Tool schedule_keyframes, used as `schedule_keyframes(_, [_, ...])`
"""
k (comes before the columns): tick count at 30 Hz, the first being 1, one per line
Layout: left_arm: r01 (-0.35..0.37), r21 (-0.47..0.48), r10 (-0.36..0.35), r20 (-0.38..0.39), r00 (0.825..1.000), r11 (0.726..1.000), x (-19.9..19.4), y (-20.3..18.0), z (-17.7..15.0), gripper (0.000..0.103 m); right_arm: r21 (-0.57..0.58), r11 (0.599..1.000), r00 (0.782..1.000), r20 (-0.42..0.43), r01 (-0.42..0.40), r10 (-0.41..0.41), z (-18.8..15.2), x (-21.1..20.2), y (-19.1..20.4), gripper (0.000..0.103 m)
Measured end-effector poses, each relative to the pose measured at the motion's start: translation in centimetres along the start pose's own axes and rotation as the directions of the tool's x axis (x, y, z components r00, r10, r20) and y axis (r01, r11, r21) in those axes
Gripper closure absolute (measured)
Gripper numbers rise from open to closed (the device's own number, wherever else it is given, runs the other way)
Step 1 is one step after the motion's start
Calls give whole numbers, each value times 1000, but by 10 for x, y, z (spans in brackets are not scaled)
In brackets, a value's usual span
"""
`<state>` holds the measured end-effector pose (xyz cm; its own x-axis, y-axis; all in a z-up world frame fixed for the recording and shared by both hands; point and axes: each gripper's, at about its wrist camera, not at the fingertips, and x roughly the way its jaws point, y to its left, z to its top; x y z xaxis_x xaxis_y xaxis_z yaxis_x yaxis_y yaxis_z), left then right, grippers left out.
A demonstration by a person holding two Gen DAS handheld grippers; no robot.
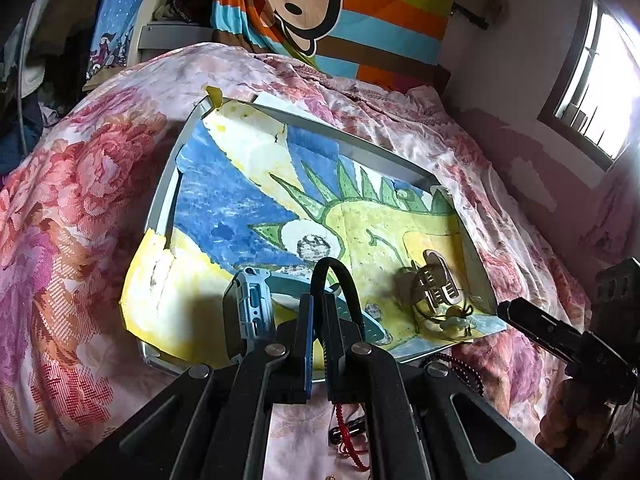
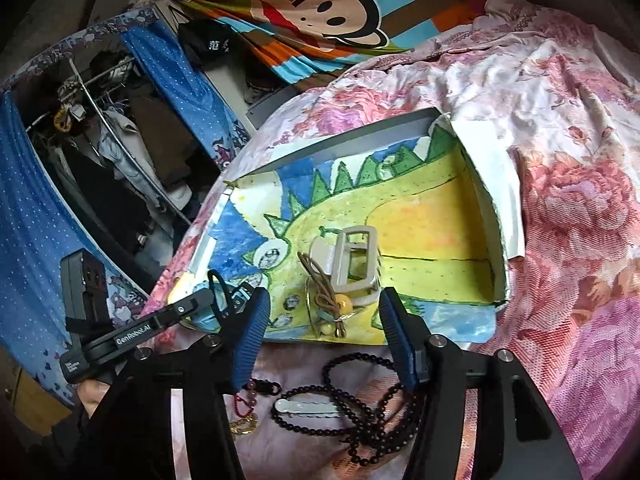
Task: Organize jewelry
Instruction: 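Carry the hair tie into the tray with the left tool while the right tool drops the ring in, then open both tools and raise them away from the tray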
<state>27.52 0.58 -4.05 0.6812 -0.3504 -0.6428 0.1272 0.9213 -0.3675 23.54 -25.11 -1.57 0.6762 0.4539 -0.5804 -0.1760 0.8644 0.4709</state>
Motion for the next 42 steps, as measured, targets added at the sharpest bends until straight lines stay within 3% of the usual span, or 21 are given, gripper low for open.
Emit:
schedule_keyframes(9, [-4, 43, 3, 29, 1000, 999, -13, -8, 1, 95, -49, 996, 996, 46, 80, -78, -3, -12, 0, 34])
schedule_keyframes(11, [-8, 64, 6, 36, 999, 998, -19, -13, -1, 83, -71, 993, 993, 68, 97, -93, -6, -20, 3, 30])
schedule_keyframes(14, [-3, 75, -3, 75, 997, 997, -33, -19, -7, 46, -112, 986, 989, 101, 123, -112, -8, -34, 10, 28])
schedule_keyframes(15, [-5, 73, -2, 96, 995, 997, -40, -20, -10, 28, -125, 983, 986, 115, 134, -119, -9, -40, 13, 27])
schedule_keyframes(16, [-8, 68, 0, 129, 992, 998, -50, -20, -13, 23, -135, 981, 984, 128, 141, -124, -10, -45, 16, 27])
schedule_keyframes(20, [-14, 61, 5, 154, 988, 998, -70, -21, -19, 23, -177, 969, 973, 184, 170, -137, -16, -70, 28, 19])
schedule_keyframes(24, [-24, 49, 14, 203, 979, 999, -94, -24, -29, 8, -253, 943, 957, 247, 217, -154, -30, -97, 46, 12])
schedule_keyframes(30, [-35, 95, 13, 221, 975, 995, -124, -30, -55, 5, -328, 911, 944, 292, 251, -155, -51, -130, 67, 6])
schedule_keyframes(35, [-39, 141, 15, 169, 986, 989, -137, -29, -79, 5, -369, 889, 948, 261, 272, -182, -72, -146, 75, 5])
schedule_keyframes(42, [-2, 182, -11, 69, 998, 983, -137, -33, -103, 5, -325, 896, 953, 146, 301, -267, -91, -148, 59, 5])
